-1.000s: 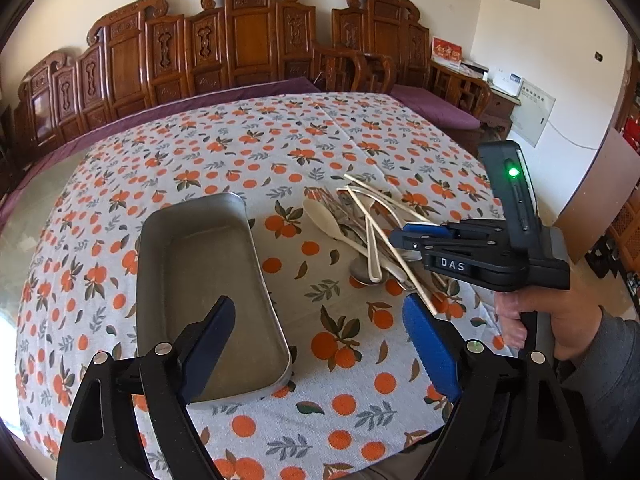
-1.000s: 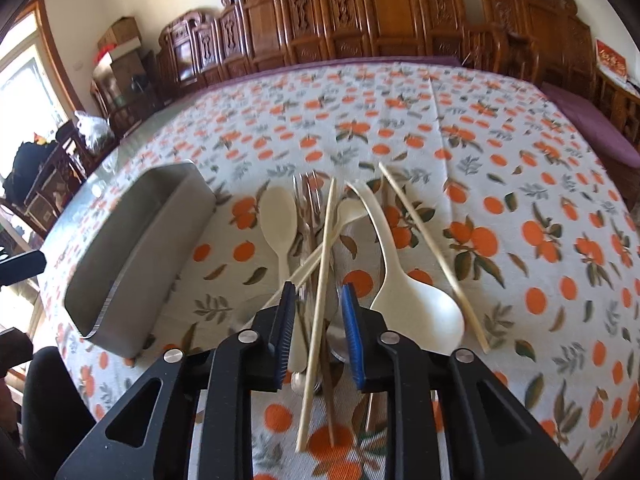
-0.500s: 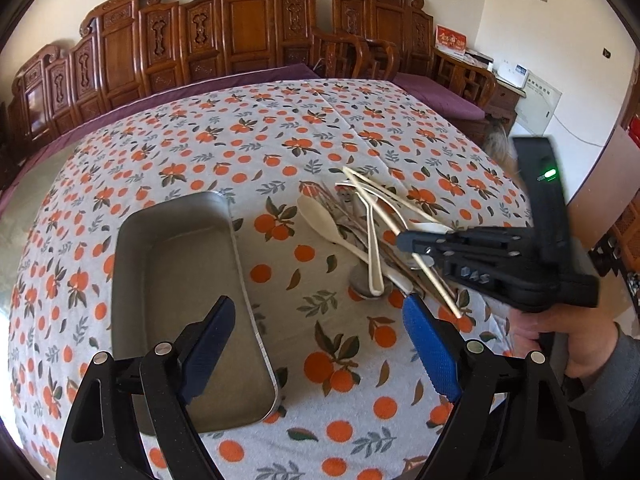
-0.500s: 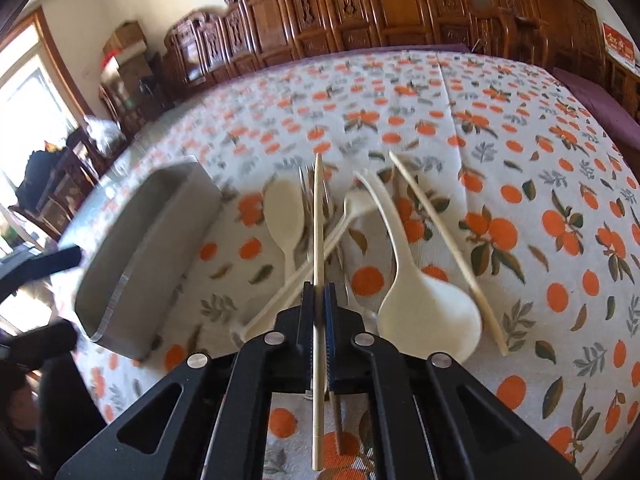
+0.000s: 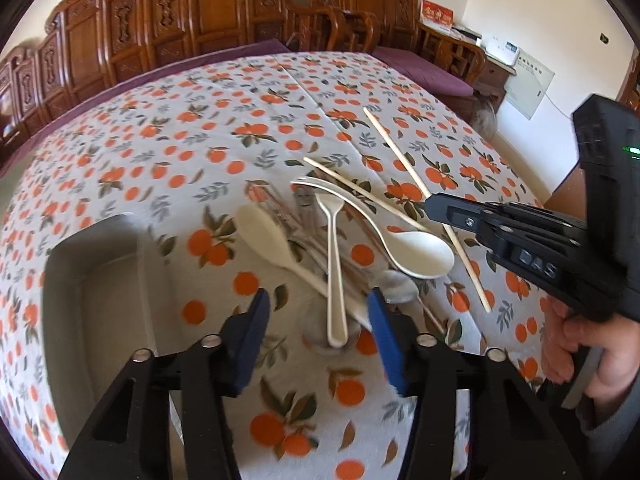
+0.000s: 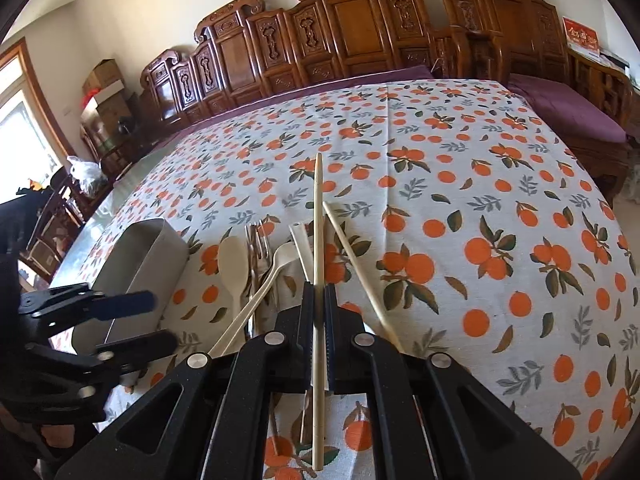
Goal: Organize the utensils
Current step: 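Grasp a white plastic fork with the left tool while the right tool holds the chopstick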
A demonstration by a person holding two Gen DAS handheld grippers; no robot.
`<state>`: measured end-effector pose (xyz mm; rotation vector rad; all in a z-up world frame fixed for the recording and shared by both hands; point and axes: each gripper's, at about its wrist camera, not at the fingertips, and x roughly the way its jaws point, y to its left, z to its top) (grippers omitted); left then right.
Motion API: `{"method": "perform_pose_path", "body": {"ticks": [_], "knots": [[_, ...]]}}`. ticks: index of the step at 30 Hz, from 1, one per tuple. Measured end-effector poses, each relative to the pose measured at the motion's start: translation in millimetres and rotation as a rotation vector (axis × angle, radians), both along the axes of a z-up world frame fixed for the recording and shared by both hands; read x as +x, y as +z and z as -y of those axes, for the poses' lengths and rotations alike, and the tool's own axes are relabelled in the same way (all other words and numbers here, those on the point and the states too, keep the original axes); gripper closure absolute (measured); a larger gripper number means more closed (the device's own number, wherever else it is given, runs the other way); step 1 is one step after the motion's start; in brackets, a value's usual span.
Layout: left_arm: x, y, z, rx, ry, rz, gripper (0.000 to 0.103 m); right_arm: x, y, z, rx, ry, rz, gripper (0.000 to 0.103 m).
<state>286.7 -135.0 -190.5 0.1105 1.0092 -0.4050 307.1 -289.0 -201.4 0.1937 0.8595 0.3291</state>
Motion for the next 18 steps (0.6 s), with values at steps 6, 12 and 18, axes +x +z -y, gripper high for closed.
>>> {"method": "perform_pose_path", "body": {"ticks": [6,12,18], "knots": [[24,-18,21,0.022,-0.020,-0.028,0.072,1,0,1,0.008,0.000,0.004,0.097],[37,-32,28,0.047,-0.013,-0.059,0.078,2,0,1,0.022,0.001,0.004,0.097],[39,-35,30,0.036,-0.019,-0.074,0.095,3,1,-1,0.025,0.006,0.005,0.097]]}}
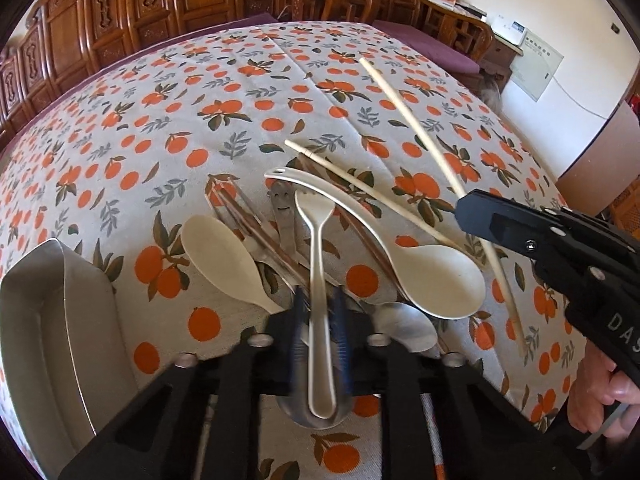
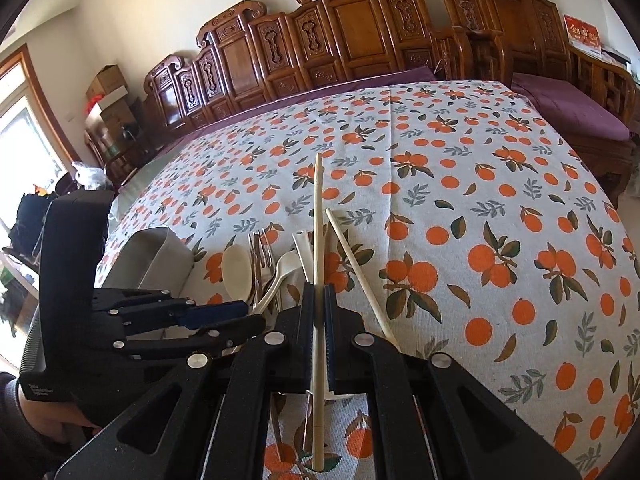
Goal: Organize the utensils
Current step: 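Grasp a white plastic fork with the left tool while the right tool holds the chopstick, then carry the white fork into the grey tray and open the left tool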
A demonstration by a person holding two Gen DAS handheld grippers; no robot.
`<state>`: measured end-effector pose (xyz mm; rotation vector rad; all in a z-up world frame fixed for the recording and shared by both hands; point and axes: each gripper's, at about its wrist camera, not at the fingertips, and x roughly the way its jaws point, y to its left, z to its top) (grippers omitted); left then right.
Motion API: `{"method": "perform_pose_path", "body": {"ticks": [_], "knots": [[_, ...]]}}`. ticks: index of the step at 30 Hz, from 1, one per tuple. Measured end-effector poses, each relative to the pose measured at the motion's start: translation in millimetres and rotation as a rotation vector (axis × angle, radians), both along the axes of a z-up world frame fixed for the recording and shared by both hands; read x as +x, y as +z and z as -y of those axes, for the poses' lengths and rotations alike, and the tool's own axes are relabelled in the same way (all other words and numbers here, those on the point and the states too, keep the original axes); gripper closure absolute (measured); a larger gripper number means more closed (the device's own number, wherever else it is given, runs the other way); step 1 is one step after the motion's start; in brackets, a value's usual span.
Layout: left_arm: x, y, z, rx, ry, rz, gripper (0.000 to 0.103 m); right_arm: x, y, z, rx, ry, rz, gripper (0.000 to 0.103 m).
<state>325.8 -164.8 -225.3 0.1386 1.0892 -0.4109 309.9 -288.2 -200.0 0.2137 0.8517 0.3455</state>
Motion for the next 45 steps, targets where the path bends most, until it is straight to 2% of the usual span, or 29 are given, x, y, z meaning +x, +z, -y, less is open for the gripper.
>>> {"method": "perform_pose_path", "body": {"ticks": [14,30,36,41,45], "knots": [[-25,31,-21,-0.018,0.000,0.057,0.096,1,4,-13,0.002,0.033,0.005,0.097],[-59,70,-101,-0.042,0.074,0.152,0.096,-2,15,-76,-0.024,0.132,0.020,0.097],[-67,67,-139,-0.034,0.125,0.176,0.096,-4,13,-97,-0.039,0.171,0.016,0.097],[-63,53,-169,-0.054,0.202,0.152,0.095,-6,10,-109,-0.051,0.192,0.008,0.097],[-57,43,-184,-0.035,0.242,0.133,0.095,-8,9,-117,-0.058,0.209,0.007,0.097]]}}
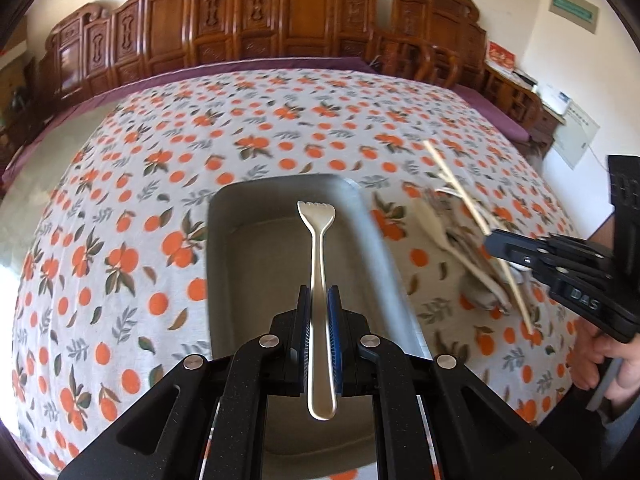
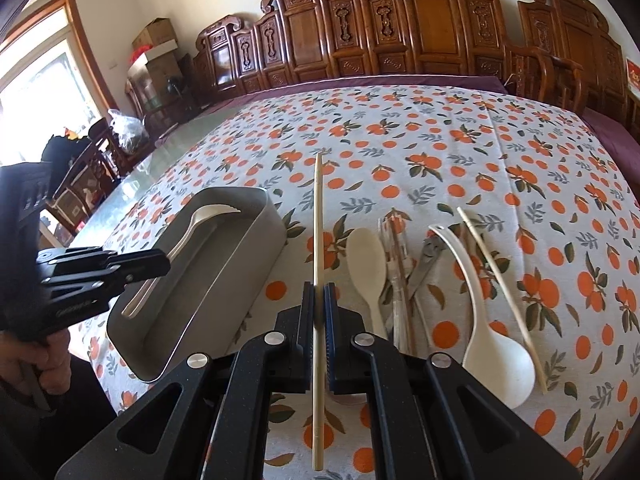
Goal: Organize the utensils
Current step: 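Carry the white fork into the grey tray and open the left tool, then lower the wooden chopstick into the grey tray and open the right tool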
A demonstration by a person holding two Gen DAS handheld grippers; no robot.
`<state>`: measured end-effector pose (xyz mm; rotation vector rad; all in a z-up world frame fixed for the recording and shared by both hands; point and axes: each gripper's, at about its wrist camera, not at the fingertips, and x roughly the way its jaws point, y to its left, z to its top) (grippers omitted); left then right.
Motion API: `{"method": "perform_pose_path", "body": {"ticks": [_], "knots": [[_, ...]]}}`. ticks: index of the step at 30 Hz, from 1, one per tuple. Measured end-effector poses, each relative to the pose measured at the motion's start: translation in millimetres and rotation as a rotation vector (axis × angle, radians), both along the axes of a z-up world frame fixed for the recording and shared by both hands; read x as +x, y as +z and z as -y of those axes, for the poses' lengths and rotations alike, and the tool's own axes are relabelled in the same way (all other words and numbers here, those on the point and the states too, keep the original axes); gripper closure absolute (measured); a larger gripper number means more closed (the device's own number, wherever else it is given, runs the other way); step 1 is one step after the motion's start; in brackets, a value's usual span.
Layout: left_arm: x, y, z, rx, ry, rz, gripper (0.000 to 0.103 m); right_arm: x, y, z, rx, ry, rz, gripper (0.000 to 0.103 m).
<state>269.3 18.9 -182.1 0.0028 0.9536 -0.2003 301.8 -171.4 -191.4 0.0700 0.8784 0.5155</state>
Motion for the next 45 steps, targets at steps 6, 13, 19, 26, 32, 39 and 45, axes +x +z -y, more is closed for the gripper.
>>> {"method": "perform_pose_path", "body": {"ticks": [6,13,19,26,32,39,45], "knots": [[10,-13,-11,0.017,0.033,-0.042,0.095,-1,-1,-8,0.004,0.013,-0.004,0.097],[11,-12,-12,0.025,0.034,-0.038,0.095,-4,3,-23,0.020,0.035,-0.009,0.097],[9,2,-23,0.001,0.047,0.002,0.095,-8,16,-40,0.062,0.053,-0.010,0.097],[4,16,-45,-0.017,0.084,0.045,0.095,-1,23,-70,0.111,0.060,-0.044,0.097],[3,21,-64,-0.028,0.124,0.064,0.095,11,11,-104,0.142,0.056,-0.098,0.097],[3,21,-69,-0.025,0.132,0.068,0.095,12,-12,-132,0.097,0.061,-0.131,0.097],[1,23,-66,-0.029,0.122,0.072,0.095,9,-19,-134,0.074,0.065,-0.126,0.093]]}}
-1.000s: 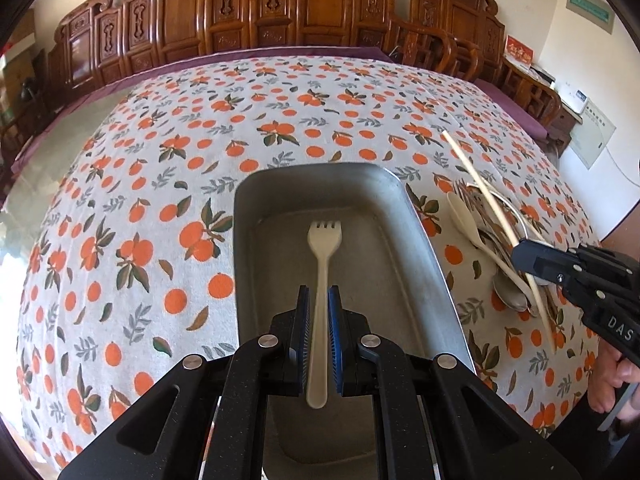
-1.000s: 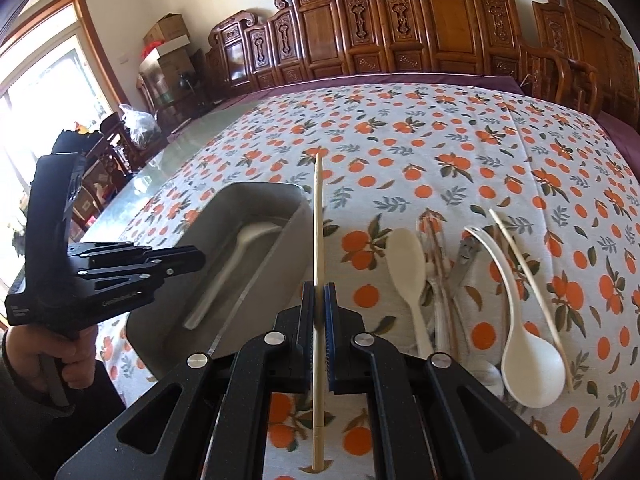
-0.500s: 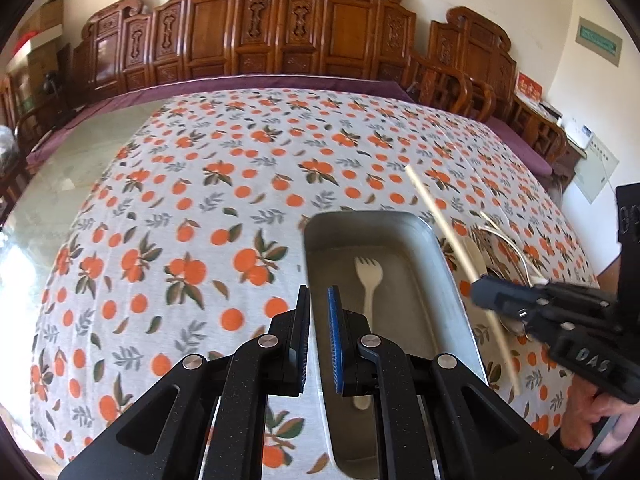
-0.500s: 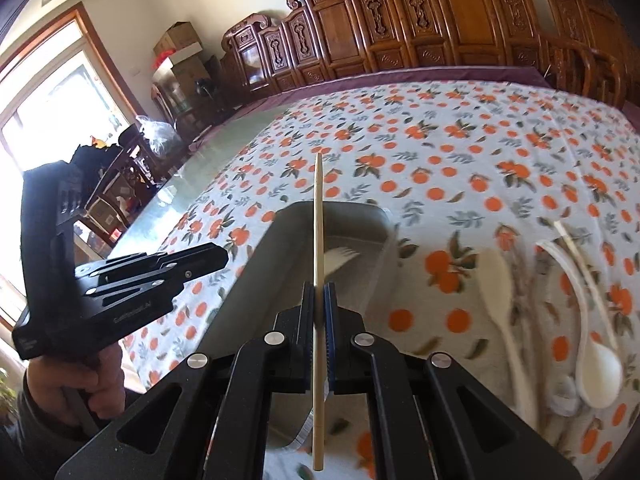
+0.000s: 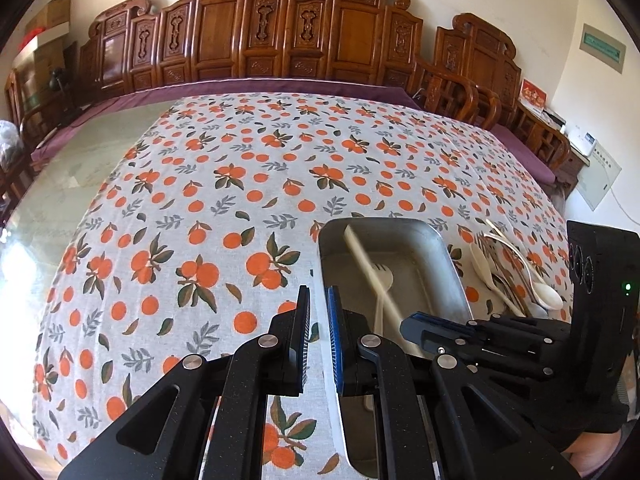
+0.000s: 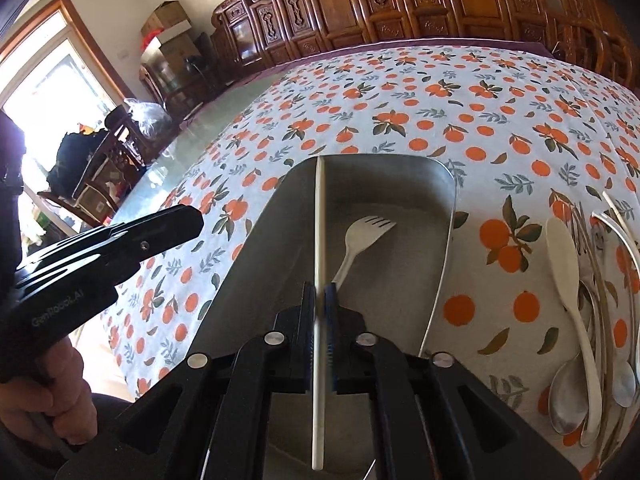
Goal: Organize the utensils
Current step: 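Lower the wooden chopstick into the grey tray and open the right tool, then grasp the beige wooden spoon with the right tool and lift it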
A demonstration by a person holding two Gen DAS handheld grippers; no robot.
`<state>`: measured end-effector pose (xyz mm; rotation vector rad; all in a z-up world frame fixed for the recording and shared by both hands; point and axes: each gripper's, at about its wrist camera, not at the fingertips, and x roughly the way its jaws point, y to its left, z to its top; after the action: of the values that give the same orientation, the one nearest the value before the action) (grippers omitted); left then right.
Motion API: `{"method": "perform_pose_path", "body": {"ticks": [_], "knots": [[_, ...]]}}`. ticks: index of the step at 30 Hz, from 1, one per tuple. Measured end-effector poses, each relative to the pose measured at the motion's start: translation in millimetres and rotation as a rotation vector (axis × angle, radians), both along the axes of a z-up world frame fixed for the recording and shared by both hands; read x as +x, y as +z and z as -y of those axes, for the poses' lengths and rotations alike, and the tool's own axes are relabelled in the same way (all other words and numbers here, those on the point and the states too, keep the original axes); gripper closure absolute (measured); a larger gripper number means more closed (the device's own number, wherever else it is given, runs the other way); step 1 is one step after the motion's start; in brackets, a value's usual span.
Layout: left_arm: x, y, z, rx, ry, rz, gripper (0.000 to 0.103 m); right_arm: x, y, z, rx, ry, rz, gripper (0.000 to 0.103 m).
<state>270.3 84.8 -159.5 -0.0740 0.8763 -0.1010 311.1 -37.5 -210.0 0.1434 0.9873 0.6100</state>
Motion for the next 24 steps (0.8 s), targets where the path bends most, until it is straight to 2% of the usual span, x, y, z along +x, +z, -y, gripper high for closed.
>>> {"method": "perform_pose_path", "body": {"ticks": [4,8,10,14,16,20,22,24], "knots": [[-1,1,5,-0.002,-0.012,0.003,0.095,-5,8,11,-0.004,0.010,0.032,0.093],[-3,4,16,-0.006,-0.041,0.014,0.094,-11,30,37,-0.030,0.002,0.103,0.093],[-5,6,23,-0.010,-0.056,0.022,0.088,-13,41,53,-0.052,-0.008,0.137,0.093],[-8,9,41,-0.011,-0.095,0.031,0.081,-14,54,90,-0.110,-0.037,0.193,0.093],[-10,11,48,-0.011,-0.106,0.035,0.069,-14,57,107,-0.137,-0.054,0.209,0.093],[-12,13,62,-0.005,-0.126,0.043,0.053,-12,55,138,-0.180,-0.099,0.223,0.093],[-13,15,68,-0.005,-0.135,0.048,0.038,-11,54,151,-0.185,-0.122,0.225,0.093],[-13,15,75,-0.001,-0.139,0.051,0.032,-11,51,158,-0.186,-0.137,0.227,0.093]]}}
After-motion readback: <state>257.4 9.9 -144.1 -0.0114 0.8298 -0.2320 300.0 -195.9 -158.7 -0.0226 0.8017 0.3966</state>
